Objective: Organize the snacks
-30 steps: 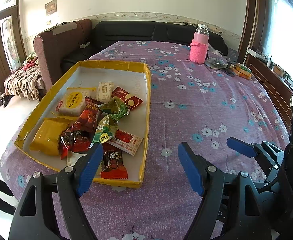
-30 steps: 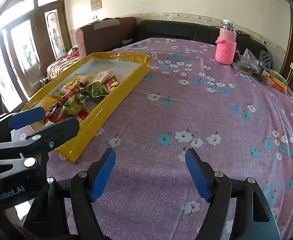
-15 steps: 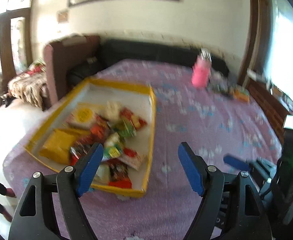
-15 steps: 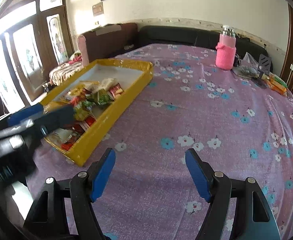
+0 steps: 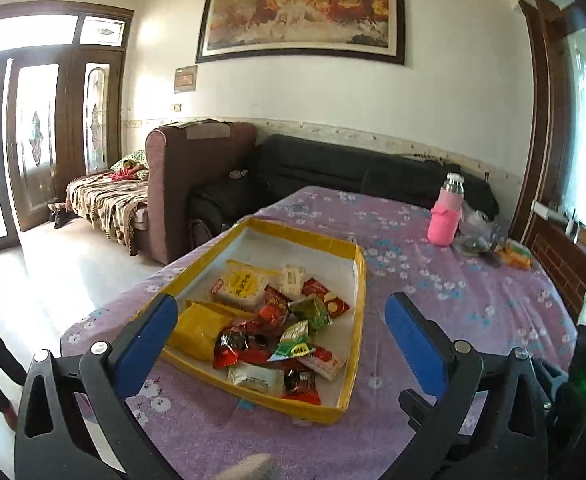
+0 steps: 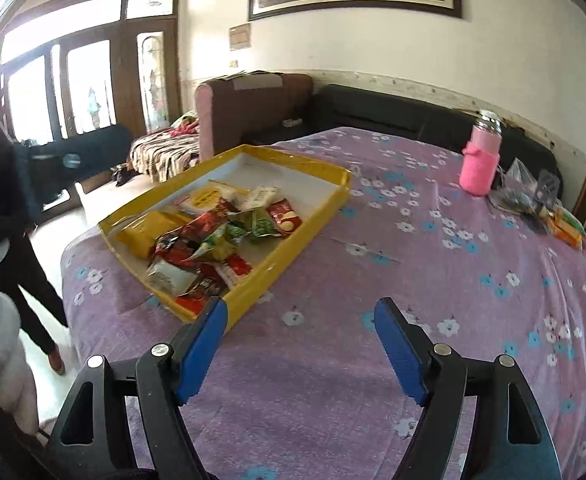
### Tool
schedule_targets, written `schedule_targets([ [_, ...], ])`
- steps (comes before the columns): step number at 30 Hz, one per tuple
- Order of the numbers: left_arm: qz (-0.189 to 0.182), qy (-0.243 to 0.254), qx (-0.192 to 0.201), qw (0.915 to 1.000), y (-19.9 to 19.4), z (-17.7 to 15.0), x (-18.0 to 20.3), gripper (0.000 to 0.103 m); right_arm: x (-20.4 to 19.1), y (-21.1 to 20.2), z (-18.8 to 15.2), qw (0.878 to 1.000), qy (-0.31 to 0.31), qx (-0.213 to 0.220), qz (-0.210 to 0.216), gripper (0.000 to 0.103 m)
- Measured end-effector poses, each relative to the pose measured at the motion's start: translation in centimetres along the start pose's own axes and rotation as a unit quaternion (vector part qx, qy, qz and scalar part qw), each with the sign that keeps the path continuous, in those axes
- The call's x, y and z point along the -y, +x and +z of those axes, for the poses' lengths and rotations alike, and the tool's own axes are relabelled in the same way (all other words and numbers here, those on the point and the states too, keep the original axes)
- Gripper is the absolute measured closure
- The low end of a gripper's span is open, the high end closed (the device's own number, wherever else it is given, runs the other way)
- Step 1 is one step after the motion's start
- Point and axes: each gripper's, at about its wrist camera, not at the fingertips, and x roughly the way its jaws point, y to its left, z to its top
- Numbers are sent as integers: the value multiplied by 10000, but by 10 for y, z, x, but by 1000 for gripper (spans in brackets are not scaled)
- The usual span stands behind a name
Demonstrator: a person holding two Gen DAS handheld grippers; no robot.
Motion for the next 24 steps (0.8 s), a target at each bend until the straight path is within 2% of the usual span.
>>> schedule_targets([
  [9,-143,48,-378,9992,6,-7,1,0,-15,-2,-2,9997,-247,11,57,24],
  [20,-380,-144,-806,9959,21,-12,-3,0,-18,5,-5,9994,-283,-109,138,24],
  [24,-437,-102,-785,9959,22,-15,-1,0,-20,8,-6,9993,-301,-139,161,24],
])
